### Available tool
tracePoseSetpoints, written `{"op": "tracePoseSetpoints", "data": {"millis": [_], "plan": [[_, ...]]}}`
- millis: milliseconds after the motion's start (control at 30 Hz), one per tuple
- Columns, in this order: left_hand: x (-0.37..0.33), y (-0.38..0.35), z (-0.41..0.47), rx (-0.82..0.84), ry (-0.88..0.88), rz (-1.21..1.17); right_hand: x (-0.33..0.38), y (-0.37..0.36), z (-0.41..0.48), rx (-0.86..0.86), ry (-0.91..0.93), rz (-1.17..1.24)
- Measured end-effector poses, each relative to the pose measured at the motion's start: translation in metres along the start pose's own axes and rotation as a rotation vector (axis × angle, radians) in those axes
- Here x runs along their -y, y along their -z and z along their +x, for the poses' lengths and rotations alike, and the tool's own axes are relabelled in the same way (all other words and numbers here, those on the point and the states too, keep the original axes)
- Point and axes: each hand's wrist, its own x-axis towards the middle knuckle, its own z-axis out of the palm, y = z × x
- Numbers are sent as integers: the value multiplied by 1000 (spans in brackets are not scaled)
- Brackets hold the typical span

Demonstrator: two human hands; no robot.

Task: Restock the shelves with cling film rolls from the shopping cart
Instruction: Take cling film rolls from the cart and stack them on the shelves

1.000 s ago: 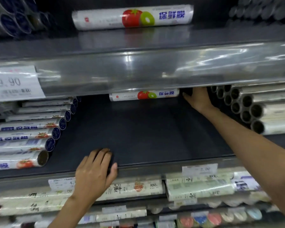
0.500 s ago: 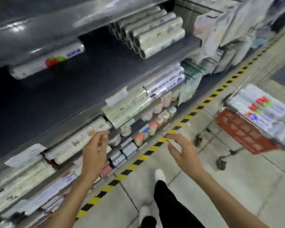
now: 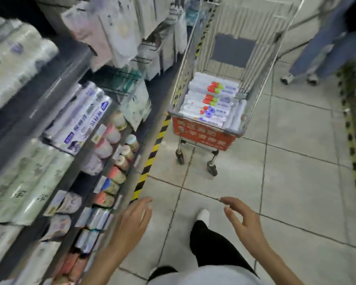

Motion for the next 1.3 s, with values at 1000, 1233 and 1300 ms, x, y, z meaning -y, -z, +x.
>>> {"op": "tracePoseSetpoints", "data": {"millis": [1000, 1233, 1300], "plan": [[-96, -130, 664, 297, -443, 401, -81, 74, 654, -32, -83, -350], [-73, -195, 773, 346, -368, 620, -145, 45, 774, 139, -70, -681], [-70, -204, 781, 317, -359, 691, -158, 38, 785, 183, -75, -828]]}}
